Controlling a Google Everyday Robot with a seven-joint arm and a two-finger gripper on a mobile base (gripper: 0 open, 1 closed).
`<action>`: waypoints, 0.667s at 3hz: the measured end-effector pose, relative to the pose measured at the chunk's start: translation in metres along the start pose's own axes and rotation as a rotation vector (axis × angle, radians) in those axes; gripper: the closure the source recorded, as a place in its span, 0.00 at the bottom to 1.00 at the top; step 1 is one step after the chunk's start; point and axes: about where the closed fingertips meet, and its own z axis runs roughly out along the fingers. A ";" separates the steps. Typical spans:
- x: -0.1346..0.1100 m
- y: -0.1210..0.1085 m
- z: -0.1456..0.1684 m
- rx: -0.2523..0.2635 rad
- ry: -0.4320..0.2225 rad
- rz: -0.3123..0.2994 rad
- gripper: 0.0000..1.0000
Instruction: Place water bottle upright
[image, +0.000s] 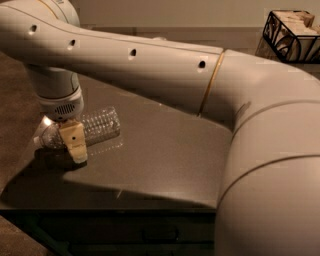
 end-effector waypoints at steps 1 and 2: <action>-0.001 0.000 -0.003 0.000 0.009 0.002 0.41; 0.002 -0.002 -0.005 -0.007 0.008 0.007 0.64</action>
Offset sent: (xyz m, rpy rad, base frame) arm 0.0054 -0.0065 0.0091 -0.0231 0.0188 -0.0153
